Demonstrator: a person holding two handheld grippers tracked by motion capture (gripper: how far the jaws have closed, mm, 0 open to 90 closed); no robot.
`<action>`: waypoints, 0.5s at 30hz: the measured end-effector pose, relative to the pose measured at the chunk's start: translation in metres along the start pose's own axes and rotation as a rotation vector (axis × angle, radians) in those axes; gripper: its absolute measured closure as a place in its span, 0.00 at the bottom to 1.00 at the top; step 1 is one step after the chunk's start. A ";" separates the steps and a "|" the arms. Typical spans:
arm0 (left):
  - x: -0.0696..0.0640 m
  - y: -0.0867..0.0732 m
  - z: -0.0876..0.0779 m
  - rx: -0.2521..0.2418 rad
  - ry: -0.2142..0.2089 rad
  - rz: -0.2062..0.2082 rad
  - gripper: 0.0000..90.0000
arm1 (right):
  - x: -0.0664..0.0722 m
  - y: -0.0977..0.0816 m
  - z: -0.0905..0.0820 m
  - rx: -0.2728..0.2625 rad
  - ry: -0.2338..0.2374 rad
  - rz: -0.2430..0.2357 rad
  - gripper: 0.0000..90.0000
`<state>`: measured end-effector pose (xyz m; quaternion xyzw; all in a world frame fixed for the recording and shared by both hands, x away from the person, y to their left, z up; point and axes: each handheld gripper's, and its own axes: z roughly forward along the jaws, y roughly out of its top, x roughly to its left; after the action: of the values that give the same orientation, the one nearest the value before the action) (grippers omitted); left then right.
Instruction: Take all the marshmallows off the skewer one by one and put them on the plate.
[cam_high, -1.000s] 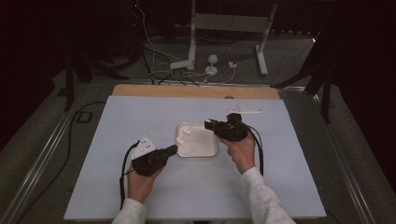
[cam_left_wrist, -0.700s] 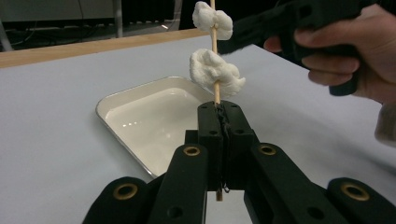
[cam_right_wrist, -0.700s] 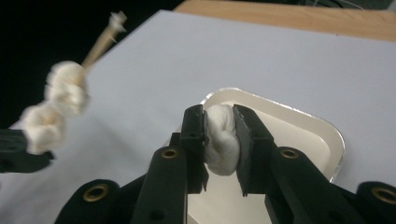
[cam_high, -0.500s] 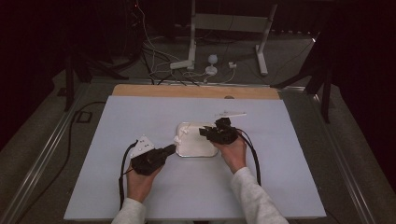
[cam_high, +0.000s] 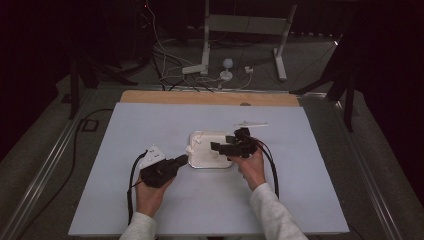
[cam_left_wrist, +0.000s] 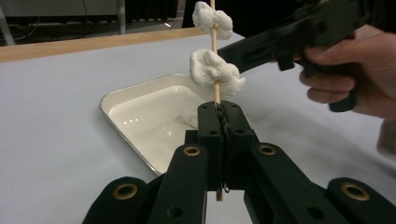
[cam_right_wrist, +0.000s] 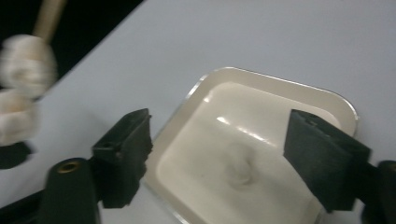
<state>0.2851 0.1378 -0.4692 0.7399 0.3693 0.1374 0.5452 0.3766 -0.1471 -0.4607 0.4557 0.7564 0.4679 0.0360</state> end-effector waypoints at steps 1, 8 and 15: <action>0.000 0.000 0.000 0.000 -0.001 -0.001 0.99 | 0.001 0.000 -0.003 -0.006 0.012 -0.002 0.22; -0.002 -0.001 0.002 0.005 -0.003 0.003 0.99 | 0.014 0.005 -0.017 -0.037 0.107 -0.034 0.20; -0.006 -0.001 0.005 -0.003 -0.033 0.019 0.99 | 0.027 0.009 -0.017 -0.057 0.193 -0.030 0.22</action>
<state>0.2834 0.1299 -0.4711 0.7447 0.3532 0.1309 0.5509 0.3591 -0.1374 -0.4345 0.3958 0.7496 0.5302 -0.0170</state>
